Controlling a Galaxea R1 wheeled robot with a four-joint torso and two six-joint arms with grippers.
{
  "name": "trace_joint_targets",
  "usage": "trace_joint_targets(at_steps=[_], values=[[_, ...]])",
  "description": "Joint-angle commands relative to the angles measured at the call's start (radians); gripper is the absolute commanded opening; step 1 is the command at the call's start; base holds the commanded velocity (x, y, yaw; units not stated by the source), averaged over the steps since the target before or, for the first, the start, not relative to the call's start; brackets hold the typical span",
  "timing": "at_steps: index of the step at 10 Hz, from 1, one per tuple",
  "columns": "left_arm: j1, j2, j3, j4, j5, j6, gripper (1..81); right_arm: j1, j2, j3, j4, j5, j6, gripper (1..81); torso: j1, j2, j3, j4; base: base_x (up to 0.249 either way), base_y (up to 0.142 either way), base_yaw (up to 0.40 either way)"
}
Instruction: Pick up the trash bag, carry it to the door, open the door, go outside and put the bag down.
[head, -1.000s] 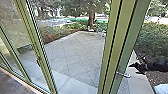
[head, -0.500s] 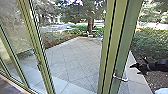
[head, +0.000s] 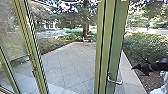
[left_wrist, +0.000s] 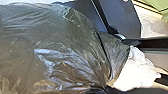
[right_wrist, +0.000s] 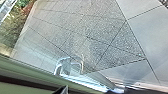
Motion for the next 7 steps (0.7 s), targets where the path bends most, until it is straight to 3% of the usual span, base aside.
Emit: trace_joint_targets(at_steps=[1,4,7], values=[[-0.043,0.004,0.005,-0.007,0.072,0.006,1.0,0.179,0.001,-0.096,-0.213,-0.006,-0.077,81.1,0.000,0.000,0.000,0.000,0.000,0.000,0.000],[-0.043,0.008,0.005,-0.007,0.072,0.006,1.0,0.196,0.048,-0.157,-0.289,-0.018,-0.099,81.1,-0.002,-0.001,-0.001,-0.001,0.000,0.000,0.000],[-0.043,0.010,0.005,-0.007,0.072,0.006,1.0,0.197,0.073,-0.222,-0.300,-0.014,-0.163,81.1,-0.005,-0.003,0.000,-0.002,0.000,0.000,0.000]])
